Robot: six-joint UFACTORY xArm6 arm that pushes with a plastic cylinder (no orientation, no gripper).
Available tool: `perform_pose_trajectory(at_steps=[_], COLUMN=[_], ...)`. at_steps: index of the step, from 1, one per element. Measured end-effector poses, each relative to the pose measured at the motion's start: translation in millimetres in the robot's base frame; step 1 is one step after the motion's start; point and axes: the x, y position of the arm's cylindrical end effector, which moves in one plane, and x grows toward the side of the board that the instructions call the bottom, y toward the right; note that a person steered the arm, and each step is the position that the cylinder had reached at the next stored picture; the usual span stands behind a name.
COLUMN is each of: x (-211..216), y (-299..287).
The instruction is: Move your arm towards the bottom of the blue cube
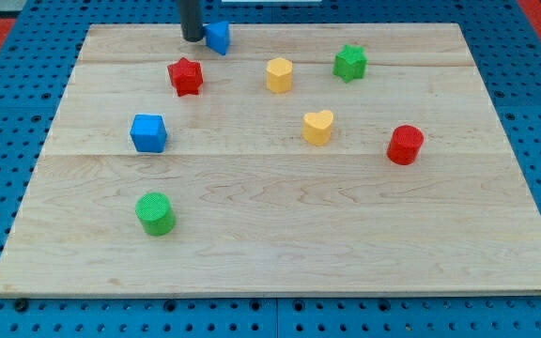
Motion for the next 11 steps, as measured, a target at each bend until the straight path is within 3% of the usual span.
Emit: perform_pose_trajectory(at_steps=[2,3,4,6,10,11], x=[4.8,22.5,71.5,220.0,228.0,228.7], y=[80.4,79.0,11.0,45.4,36.7,-0.1])
